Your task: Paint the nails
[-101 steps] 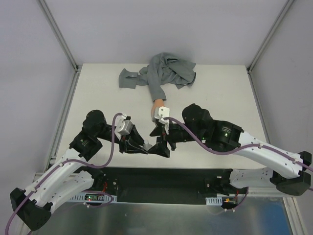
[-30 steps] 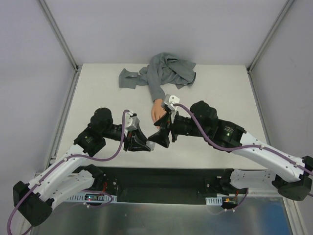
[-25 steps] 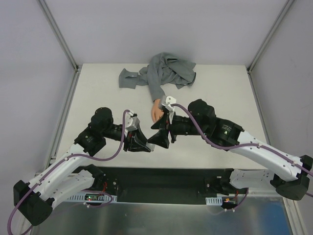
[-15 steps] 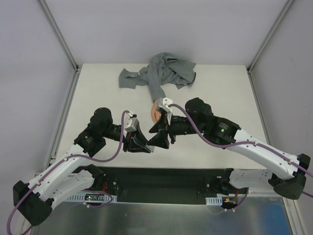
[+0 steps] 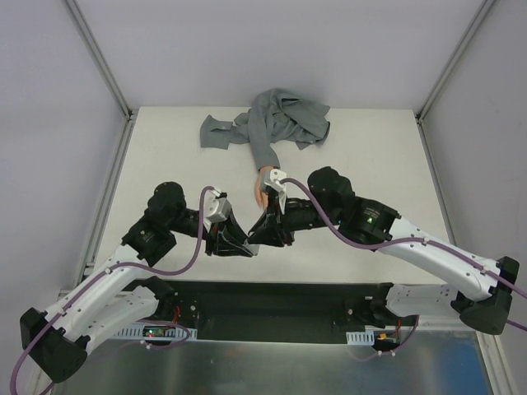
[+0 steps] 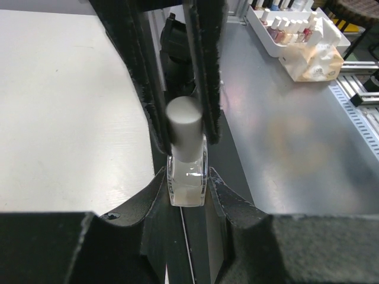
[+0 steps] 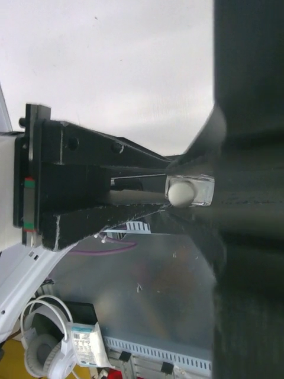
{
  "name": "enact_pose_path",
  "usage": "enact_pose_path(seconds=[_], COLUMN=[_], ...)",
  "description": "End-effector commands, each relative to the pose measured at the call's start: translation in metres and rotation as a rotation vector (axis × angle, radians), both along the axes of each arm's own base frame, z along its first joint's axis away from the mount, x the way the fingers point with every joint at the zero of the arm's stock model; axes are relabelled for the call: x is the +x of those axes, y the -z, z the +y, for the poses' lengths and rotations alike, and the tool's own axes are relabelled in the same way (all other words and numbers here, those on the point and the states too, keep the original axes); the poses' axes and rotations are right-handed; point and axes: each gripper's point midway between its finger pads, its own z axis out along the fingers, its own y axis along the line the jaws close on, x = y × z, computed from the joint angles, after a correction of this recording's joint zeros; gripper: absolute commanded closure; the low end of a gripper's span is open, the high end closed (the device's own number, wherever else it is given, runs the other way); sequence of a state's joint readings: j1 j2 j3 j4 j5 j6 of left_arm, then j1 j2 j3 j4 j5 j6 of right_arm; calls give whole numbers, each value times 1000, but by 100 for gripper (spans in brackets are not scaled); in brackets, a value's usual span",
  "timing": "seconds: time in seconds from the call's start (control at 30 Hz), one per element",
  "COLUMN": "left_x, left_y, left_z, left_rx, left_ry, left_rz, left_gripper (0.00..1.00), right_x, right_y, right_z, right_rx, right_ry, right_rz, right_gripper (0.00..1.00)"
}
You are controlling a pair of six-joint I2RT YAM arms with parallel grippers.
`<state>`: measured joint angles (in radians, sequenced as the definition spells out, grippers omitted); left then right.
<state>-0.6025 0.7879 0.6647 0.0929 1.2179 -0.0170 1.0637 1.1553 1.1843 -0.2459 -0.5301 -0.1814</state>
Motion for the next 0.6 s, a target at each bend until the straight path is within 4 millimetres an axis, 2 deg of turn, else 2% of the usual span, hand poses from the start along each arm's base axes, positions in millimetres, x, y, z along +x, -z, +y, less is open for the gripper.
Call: enact_pose_path(seconds=[0.0, 0.03, 0.07, 0.1, 0.17, 0.2, 0.23, 0.27, 0.3, 0.33, 0.4, 0.43, 0.57], left_x=[7, 12, 19, 26, 51, 59, 72, 78, 83, 85, 86, 86, 84], left_y=[-22, -24, -22, -21, -22, -20, -24, -21, -22, -24, -22, -21, -17], left_z=[-2, -1, -1, 0, 6, 9, 16, 20, 24, 27, 29, 28, 25], left_rx=[-61, -68, -59, -54, -50, -42, -46, -42, -44, -50, -46, -45, -32], left_ry=[-57, -94, -150, -198, -366, -423, -517, -560, -597, -619, -629, -629, -599], left_rz=[-98, -121, -122, -125, -178, -181, -211, -216, -224, -246, -251, -248, -234], left_gripper=[100, 100, 100, 100, 100, 100, 100, 100, 100, 100, 100, 100, 100], right_x=[2, 4, 6, 14, 30, 55, 63, 68, 64, 60, 53, 52, 47], right_y=[-5, -2, -9, 2, 2, 11, 15, 7, 16, 1, 19, 11, 7], right_z=[7, 8, 10, 12, 12, 3, -4, -8, -13, -6, -3, 3, 12], right_rx=[50, 55, 92, 72, 80, 44, 39, 89, 58, 107, 5, 20, -6], right_ry=[5, 24, 48, 128, 288, 551, 695, 841, 992, 1054, 1138, 1147, 1064], right_rz=[-15, -15, -34, -41, -91, -158, -161, -164, -226, -181, -261, -246, -243], right_gripper=[85, 92, 99, 99, 99, 99, 99, 99, 99, 100, 99, 99, 97])
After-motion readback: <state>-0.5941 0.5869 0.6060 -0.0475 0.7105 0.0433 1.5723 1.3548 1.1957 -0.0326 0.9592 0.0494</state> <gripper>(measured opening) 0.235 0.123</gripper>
